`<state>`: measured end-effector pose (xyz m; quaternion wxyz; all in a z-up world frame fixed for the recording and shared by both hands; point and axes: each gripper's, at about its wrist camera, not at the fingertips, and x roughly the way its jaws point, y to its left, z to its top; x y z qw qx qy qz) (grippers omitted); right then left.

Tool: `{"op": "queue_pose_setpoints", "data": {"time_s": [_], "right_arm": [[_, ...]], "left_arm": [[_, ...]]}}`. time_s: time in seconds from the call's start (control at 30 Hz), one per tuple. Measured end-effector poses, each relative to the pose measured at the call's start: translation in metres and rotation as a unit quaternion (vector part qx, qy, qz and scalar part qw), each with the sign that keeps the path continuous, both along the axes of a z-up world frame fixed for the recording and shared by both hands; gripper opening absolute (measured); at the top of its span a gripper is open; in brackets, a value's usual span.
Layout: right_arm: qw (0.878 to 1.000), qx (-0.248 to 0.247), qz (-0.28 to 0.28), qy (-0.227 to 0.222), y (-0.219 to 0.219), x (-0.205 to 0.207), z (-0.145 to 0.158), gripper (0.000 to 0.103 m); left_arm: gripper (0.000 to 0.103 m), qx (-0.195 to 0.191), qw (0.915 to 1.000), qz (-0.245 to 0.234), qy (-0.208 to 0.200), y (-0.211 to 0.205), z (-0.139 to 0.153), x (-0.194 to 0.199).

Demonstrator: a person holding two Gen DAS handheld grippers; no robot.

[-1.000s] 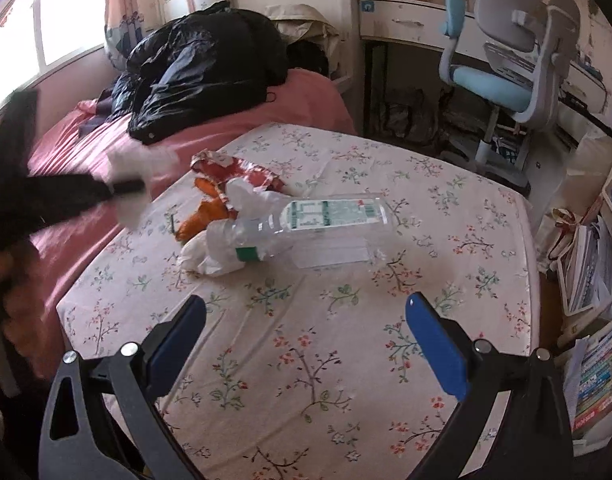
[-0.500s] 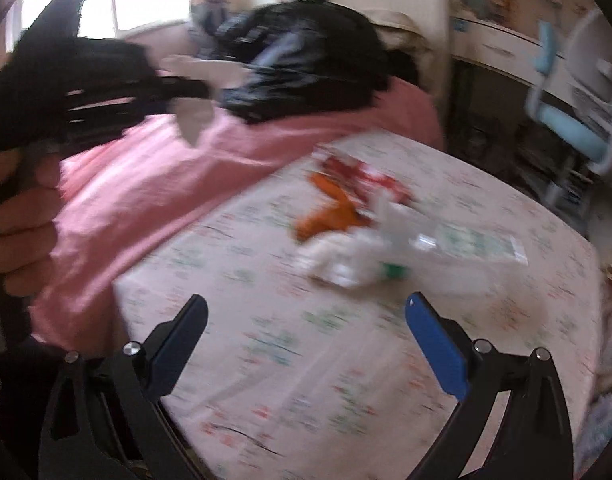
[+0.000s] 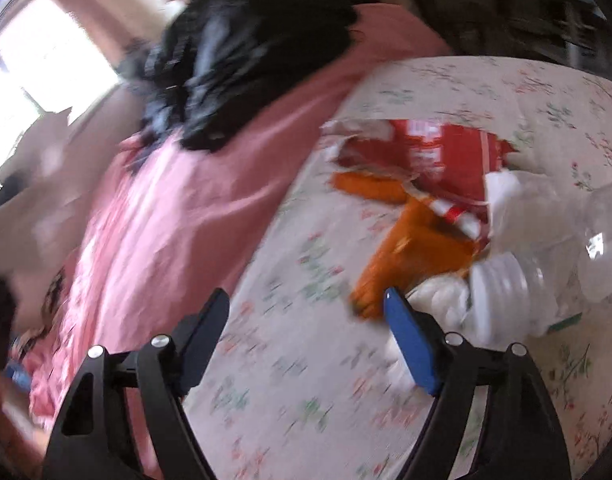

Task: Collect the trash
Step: 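Grasp the long orange foam piece with the right tool, then carry the tissue and orange piece off the table toward the yellow bucket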

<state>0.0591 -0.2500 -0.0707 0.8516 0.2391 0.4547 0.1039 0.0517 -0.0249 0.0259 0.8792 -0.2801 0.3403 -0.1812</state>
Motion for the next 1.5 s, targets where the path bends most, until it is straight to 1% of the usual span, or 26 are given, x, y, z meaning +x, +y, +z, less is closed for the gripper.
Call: {"op": "queue_pose_setpoints", "data": {"time_s": [0.03,0.1,0.17,0.27,0.3,0.33,0.37,0.4,0.43,0.53,0.63,0.77,0.9,1.0,1.07,1.1,1.13,1.17,1.2,1.3,1.4,1.43,1.5], "right_arm": [[1.000,-0.015,-0.009,0.002,0.000,0.006,-0.001,0.074],[0.998,-0.053,-0.016,0.009,0.005,0.014,-0.002,0.073],[0.997,-0.080,-0.014,0.007,0.010,0.021,-0.002,0.071],[0.991,-0.133,0.004,0.005,0.021,0.026,-0.003,0.060],[0.988,-0.154,0.013,0.003,0.025,0.027,-0.002,0.054],[0.986,-0.165,0.019,0.002,0.027,0.029,-0.002,0.044],[0.985,-0.170,0.027,0.001,0.027,0.028,-0.002,0.040],[0.984,-0.172,0.038,0.003,0.029,0.027,-0.001,0.031],[0.984,-0.168,0.050,0.006,0.030,0.025,0.000,0.025],[0.980,-0.177,0.087,0.002,0.034,0.009,0.003,0.022],[0.976,-0.180,0.122,-0.003,0.036,-0.018,0.005,0.021],[0.972,-0.174,0.157,0.001,0.037,-0.061,0.009,0.021],[0.960,-0.204,0.191,0.020,0.027,-0.117,0.014,0.021],[0.956,-0.225,0.184,0.039,0.005,-0.135,0.016,0.022],[0.960,-0.216,0.168,0.058,-0.013,-0.142,0.016,0.025],[0.965,-0.204,0.155,0.059,-0.023,-0.146,0.017,0.033],[0.969,-0.191,0.147,0.054,-0.029,-0.148,0.019,0.057],[0.973,-0.177,0.138,0.045,-0.033,-0.149,0.021,0.067],[0.977,-0.167,0.131,0.036,-0.035,-0.150,0.023,0.073],[0.980,-0.158,0.115,0.025,-0.035,-0.143,0.023,0.073],[0.984,-0.140,0.109,0.025,-0.032,-0.134,0.016,0.073],[0.984,-0.139,0.108,0.023,-0.028,-0.130,0.014,0.073],[0.982,-0.153,0.112,0.018,-0.021,-0.124,0.011,0.073]], "left_arm": [[0.007,-0.004,1.0000,-0.002,0.000,0.001,0.000,0.001],[0.007,-0.008,1.0000,-0.003,-0.001,0.001,0.002,0.002],[0.007,-0.012,0.9999,-0.005,-0.002,0.003,0.003,0.003],[0.007,-0.018,0.9998,-0.004,-0.001,0.006,0.003,0.004],[0.007,-0.019,0.9998,-0.003,0.000,0.007,0.003,0.004],[0.008,-0.023,0.9997,-0.001,0.001,0.009,0.003,0.004],[0.008,-0.024,0.9997,0.000,0.002,0.010,0.003,0.004],[0.007,-0.025,0.9997,0.001,0.003,0.011,0.003,0.004],[0.008,-0.025,0.9997,0.000,0.003,0.011,0.004,0.004],[0.008,-0.020,0.9998,0.002,0.000,0.011,0.005,0.003],[0.007,-0.020,0.9998,0.002,0.003,0.011,0.003,0.001],[0.008,-0.015,0.9999,0.001,0.002,0.011,0.003,-0.004],[0.007,-0.005,1.0000,-0.001,0.000,0.010,0.002,-0.008],[0.007,0.005,1.0000,-0.008,0.003,0.003,0.000,-0.009],[0.007,0.015,0.9997,-0.019,0.003,-0.006,-0.001,-0.011],[0.007,0.020,0.9995,-0.025,0.003,-0.010,-0.002,-0.012],[0.007,0.029,0.9990,-0.033,0.003,-0.016,-0.003,-0.013],[0.007,0.034,0.9987,-0.038,0.002,-0.021,-0.003,-0.014],[0.007,0.040,0.9983,-0.042,0.002,-0.024,-0.003,-0.014],[0.008,0.055,0.9969,-0.056,0.003,-0.036,-0.006,-0.017],[0.008,0.069,0.9955,-0.064,0.003,-0.045,-0.008,-0.017],[0.008,0.074,0.9950,-0.068,0.003,-0.048,-0.008,-0.017],[0.008,0.081,0.9941,-0.072,0.003,-0.052,-0.009,-0.017]]}}
